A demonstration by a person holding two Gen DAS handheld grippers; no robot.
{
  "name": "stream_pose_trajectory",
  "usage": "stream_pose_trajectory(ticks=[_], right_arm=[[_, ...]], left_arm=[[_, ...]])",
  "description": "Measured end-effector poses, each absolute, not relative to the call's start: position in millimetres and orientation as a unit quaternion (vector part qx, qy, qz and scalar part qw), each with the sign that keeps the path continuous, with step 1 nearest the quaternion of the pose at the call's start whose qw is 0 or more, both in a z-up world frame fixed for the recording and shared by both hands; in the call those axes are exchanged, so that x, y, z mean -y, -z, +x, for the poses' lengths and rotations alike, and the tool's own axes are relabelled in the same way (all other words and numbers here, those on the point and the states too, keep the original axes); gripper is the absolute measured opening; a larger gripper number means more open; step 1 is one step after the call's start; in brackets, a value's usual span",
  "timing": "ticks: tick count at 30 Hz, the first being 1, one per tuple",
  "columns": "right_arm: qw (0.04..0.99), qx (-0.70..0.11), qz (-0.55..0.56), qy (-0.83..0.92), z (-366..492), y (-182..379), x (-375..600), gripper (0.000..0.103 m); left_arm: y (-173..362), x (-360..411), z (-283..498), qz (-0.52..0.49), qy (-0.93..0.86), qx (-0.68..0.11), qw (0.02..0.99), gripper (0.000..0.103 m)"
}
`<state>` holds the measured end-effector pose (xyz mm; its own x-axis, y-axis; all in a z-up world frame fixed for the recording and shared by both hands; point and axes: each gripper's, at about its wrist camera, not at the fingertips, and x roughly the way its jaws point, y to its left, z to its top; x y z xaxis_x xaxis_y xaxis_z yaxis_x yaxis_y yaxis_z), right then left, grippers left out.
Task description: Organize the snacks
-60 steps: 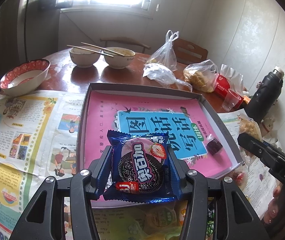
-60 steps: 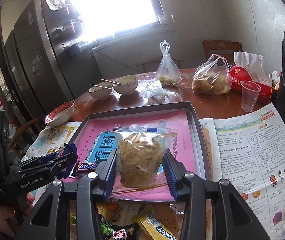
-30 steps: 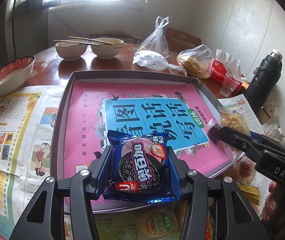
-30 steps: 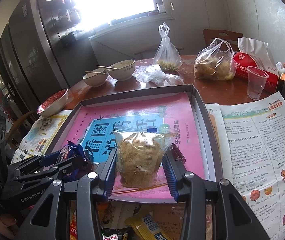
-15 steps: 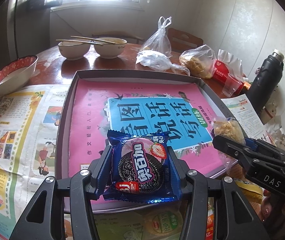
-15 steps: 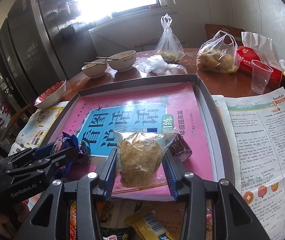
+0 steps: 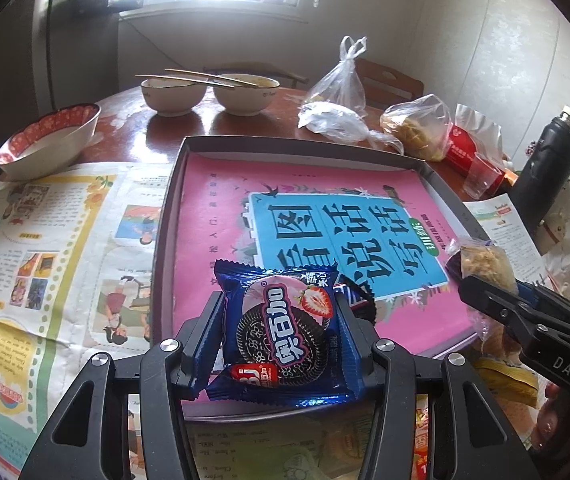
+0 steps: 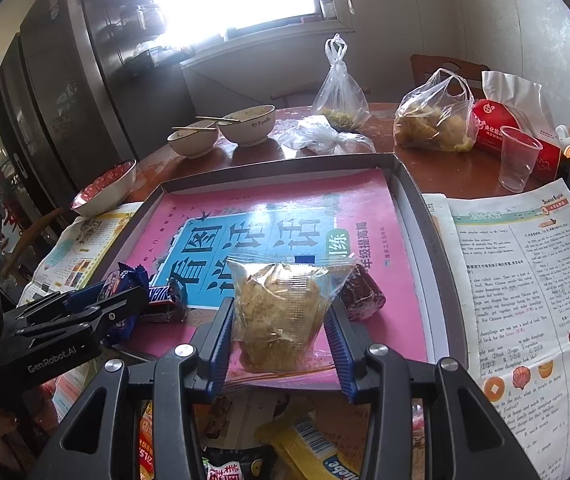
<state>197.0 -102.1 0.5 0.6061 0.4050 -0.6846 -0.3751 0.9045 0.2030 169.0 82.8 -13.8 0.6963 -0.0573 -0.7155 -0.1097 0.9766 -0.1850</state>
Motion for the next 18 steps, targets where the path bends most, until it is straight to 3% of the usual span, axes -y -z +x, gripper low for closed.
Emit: stream_pose_trajectory(ticks=[18], right_arm=[[0.897, -0.390, 0.024, -0.206, 198.2, -0.6, 105.4, 0.045]], left_arm=[[14.0, -84.1, 168.0, -0.109, -0.020, -0.394, 0.913, 0.053]])
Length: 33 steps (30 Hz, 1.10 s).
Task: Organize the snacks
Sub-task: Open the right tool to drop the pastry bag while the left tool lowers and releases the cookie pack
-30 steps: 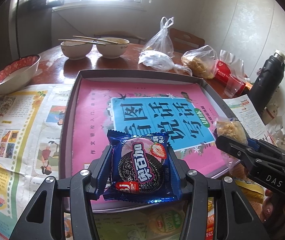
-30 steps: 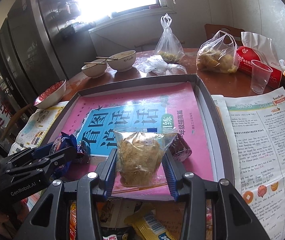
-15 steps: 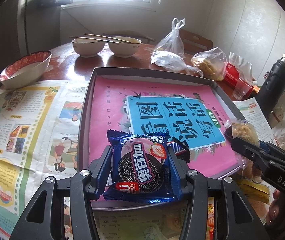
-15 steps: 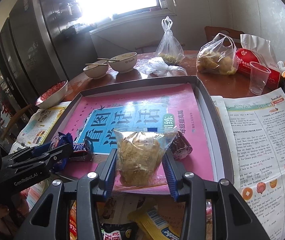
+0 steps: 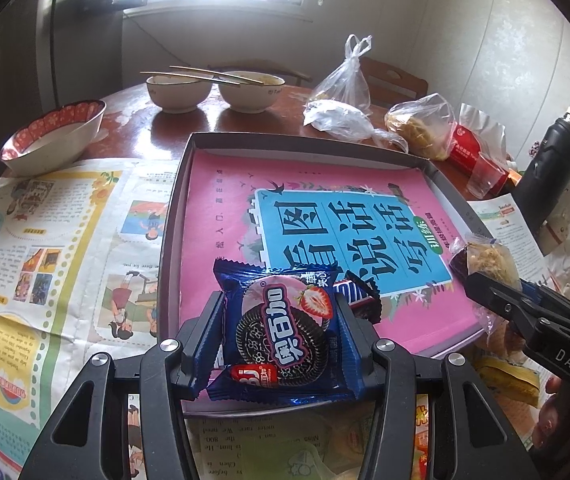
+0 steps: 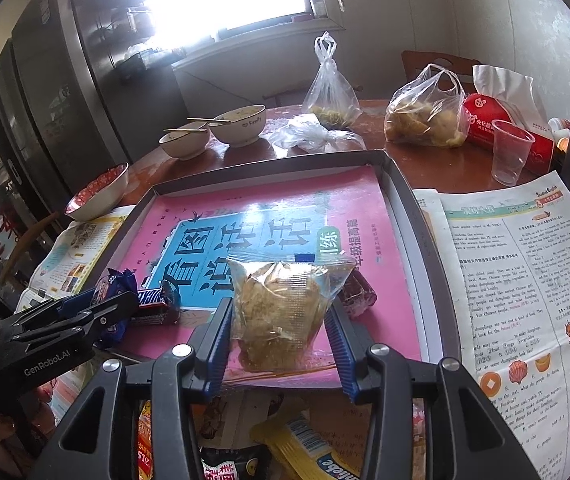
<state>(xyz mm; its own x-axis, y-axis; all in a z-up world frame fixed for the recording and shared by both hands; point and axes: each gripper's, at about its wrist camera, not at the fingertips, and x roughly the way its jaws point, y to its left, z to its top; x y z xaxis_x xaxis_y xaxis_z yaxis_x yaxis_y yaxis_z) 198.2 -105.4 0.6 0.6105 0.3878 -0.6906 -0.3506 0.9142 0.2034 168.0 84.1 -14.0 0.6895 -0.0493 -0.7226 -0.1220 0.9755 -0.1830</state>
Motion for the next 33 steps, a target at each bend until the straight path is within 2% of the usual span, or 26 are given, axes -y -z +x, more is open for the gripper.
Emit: stream_pose_trajectory(ticks=[19, 24, 33], right_arm=[[0.895, -0.392, 0.018, -0.211, 192.7, -2.2, 106.1, 0.048], [0.891, -0.391, 0.004, -0.230, 187.5, -3.1, 98.1, 0.048], [0.891, -0.386, -0.009, -0.236, 181.7, -5.7, 92.7, 0.048]], left_arm=[[8.1, -84.5, 161.4, -0.109, -0.024, -0.389, 0.915, 0.054], [2.7, -83.7, 158.8, -0.105, -0.025, -0.383, 0.917, 0.059], [-3.2, -82.2, 155.9, -0.101, -0.026, -0.380, 0.919, 0.062]])
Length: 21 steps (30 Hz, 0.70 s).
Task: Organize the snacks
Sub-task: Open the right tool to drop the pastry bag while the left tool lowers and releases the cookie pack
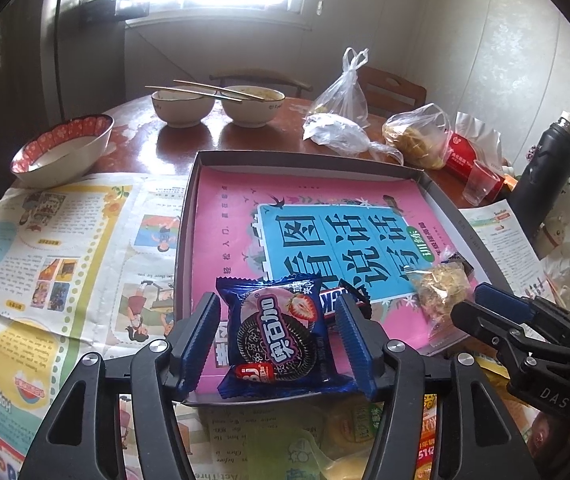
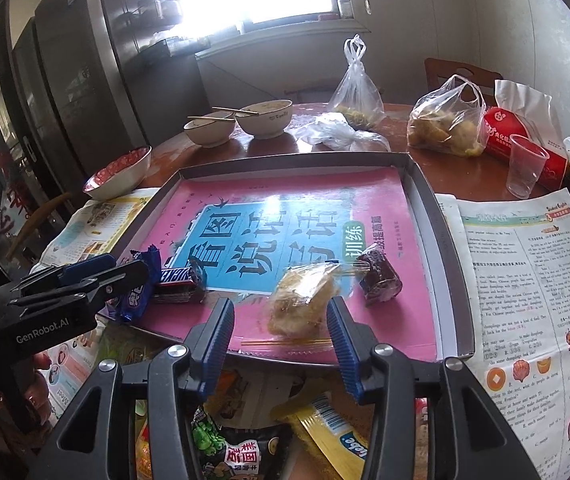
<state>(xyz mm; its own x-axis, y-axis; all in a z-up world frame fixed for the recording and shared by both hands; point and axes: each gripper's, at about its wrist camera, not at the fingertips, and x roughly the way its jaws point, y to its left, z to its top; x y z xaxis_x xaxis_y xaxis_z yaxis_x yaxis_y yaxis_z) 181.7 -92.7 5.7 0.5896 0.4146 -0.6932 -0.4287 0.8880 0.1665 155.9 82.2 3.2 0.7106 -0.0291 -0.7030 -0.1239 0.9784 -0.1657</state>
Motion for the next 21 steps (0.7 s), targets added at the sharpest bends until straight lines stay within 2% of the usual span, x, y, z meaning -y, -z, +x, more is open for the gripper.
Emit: stream_pose_trajectory(ticks=[18, 21], right_arm=[[0.894, -0.374, -0.016, -0.247, 172.8, -14.2, 91.0, 0.048], [0.897, -0.369, -0.017, -0.244, 171.0, -17.2, 92.7, 0.052]], left_arm=[[-11.6, -90.8, 145.6, -0.099, -0.052, -0.370, 0.922, 0.064], [-15.4, -92.1, 142.9, -0.105, -0.049, -0.365, 0.924, 0.064]])
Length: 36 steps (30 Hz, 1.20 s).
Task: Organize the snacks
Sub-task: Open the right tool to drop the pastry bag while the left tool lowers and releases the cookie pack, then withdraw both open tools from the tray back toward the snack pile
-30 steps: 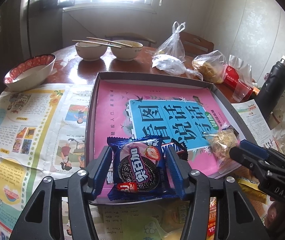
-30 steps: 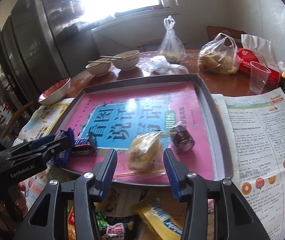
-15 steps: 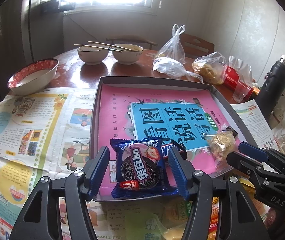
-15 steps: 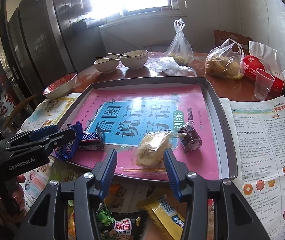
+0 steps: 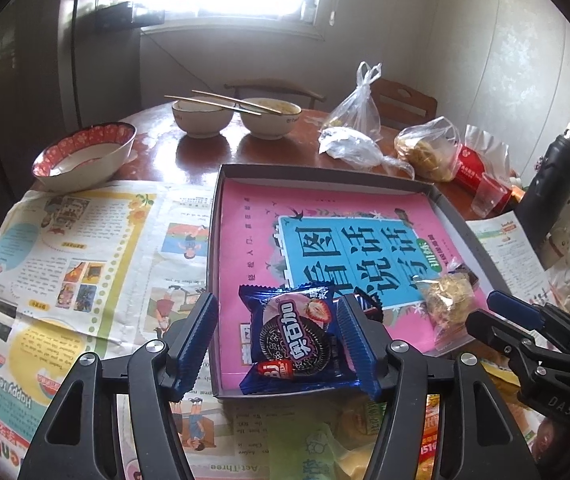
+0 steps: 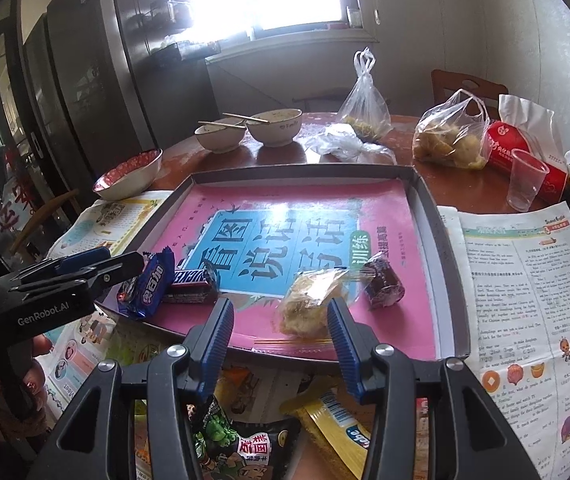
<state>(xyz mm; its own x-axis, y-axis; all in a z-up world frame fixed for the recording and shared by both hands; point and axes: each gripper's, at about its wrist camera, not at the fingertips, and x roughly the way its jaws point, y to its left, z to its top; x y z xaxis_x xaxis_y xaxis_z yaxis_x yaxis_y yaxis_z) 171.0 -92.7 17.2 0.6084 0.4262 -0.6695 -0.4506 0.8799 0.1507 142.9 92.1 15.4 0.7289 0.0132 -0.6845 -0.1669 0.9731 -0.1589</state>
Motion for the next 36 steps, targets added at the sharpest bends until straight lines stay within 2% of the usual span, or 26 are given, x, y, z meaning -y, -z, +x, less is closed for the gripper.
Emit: stream_pose_trajectory(ticks=[2, 5, 12, 36], right_arm=[[0.898, -0.366, -0.014, -0.244, 170.3, -19.5, 94.2, 0.053], [0.901, -0.358, -0.008, -0.246, 168.8, -23.8, 96.7, 0.055], [0.908, -0.341, 0.003, -0.242, 164.4, -34.6, 104.5, 0.063], [0.918, -0.318, 0.016, -0.236, 149.3, -52.4, 122.6, 0.070]], left_arm=[[-18.6, -92.1, 140.8, -0.106, -0.047, -0.361, 0.925, 0.065], [-22.7, -91.6, 137.8, -0.110, -0.041, -0.355, 0.927, 0.075], [-33.4, -90.0, 129.8, -0.118, -0.028, -0.342, 0.932, 0.076], [-50.4, -75.8, 107.9, -0.121, 0.008, -0.338, 0.933, 0.076]])
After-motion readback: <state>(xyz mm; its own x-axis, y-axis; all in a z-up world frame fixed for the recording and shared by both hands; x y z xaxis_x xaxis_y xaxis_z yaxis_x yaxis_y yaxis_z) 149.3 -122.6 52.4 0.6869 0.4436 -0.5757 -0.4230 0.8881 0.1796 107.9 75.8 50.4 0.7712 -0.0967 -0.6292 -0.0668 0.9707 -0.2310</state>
